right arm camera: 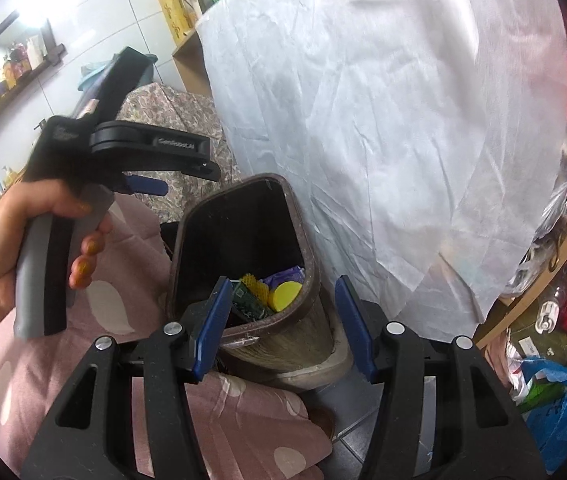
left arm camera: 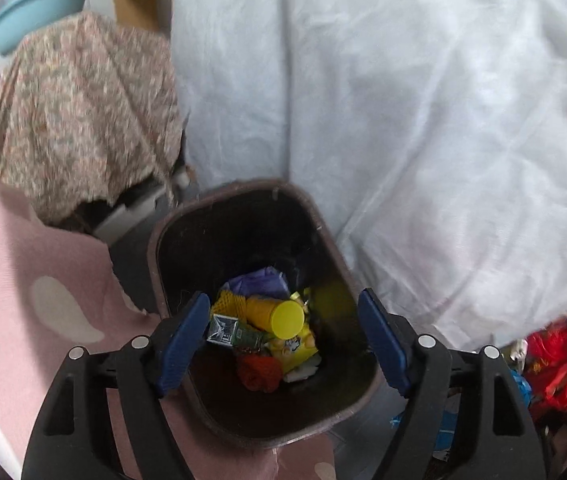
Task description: Collect trash
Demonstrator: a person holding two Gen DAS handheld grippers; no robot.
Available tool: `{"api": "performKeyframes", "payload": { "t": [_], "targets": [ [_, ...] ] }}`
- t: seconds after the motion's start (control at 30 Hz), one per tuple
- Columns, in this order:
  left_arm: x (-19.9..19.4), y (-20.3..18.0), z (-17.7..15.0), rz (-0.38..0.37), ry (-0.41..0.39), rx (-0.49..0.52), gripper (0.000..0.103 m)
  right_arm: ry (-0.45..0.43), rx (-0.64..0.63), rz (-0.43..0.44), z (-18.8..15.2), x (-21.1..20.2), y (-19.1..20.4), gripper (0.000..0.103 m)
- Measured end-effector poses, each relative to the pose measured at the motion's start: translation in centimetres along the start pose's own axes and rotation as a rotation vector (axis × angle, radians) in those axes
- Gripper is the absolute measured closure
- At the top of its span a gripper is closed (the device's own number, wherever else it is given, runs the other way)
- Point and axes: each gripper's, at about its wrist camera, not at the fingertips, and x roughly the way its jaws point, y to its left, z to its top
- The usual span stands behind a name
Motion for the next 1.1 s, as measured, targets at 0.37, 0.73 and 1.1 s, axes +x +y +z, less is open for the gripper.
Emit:
{"api": "performKeyframes", "payload": {
  "t": [0.37,0.73,1.1],
  "targets": [
    [-15.4,-0.7,-6.3,-0.075,-0.310,0.091,0.019,-0.109,-0.065,0.051,0.8,-6.7,3.3,0.049],
    [-26.1,3.1,-13.4,0.019,-0.480,0.086,0.016,-0.199,-0.098,0.179,1.1,-13.8,7.7,0.048],
    [-37.3,7.9,-23.5,0.302,-0.734,-0.049,0.005,-0.360,-0.258,0.351,-1.6,-22.0,16.5,0.019]
  ]
}}
